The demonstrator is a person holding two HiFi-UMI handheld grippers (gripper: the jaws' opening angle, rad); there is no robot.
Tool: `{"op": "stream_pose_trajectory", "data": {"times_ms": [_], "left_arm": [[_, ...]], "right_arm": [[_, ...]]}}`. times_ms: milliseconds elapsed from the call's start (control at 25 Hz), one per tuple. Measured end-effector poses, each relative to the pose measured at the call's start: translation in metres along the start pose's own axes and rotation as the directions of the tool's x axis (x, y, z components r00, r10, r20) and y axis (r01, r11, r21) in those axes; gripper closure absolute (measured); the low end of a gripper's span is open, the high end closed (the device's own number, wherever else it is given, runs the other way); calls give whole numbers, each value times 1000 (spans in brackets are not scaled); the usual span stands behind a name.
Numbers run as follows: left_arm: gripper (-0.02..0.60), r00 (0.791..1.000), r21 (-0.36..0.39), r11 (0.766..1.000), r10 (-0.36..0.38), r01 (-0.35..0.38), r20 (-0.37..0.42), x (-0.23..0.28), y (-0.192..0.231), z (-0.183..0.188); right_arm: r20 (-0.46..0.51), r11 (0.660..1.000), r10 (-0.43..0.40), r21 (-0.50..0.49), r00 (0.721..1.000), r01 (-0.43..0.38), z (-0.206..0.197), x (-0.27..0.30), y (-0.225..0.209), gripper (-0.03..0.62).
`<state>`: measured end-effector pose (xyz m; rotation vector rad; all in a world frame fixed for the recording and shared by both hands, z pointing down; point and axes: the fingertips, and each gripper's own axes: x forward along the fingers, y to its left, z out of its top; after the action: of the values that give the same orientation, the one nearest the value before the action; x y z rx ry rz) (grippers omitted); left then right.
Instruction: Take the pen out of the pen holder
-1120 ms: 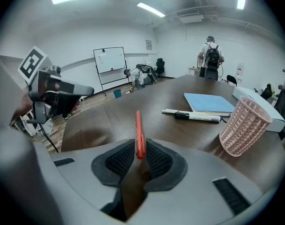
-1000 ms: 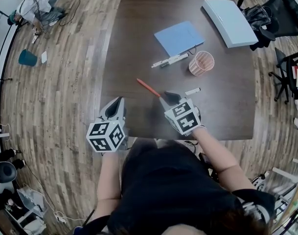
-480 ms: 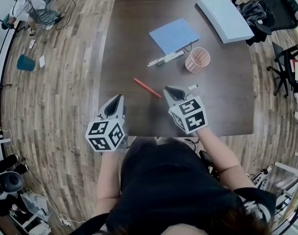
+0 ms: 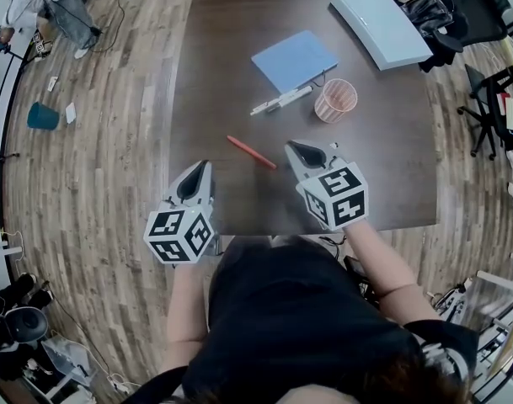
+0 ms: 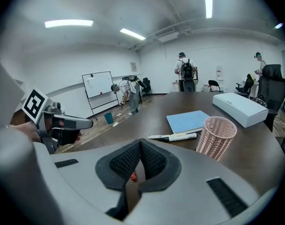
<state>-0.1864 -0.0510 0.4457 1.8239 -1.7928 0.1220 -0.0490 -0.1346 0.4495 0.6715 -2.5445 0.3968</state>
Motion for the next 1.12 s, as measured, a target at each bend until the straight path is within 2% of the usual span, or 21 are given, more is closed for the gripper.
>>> {"op": "stream_pose_trajectory", "data": {"times_ms": [560,1120], "left_arm": [[551,1000,-2,1000,-31,31,2,4,-6,3],[551,999,-9,999,-51,51,-12,4,-3,0]], "right_arm": [[41,997,-39,65,998,36,5,-7,-7,576],[43,994,-65,95,997,61,5,-5,-9,576]]}}
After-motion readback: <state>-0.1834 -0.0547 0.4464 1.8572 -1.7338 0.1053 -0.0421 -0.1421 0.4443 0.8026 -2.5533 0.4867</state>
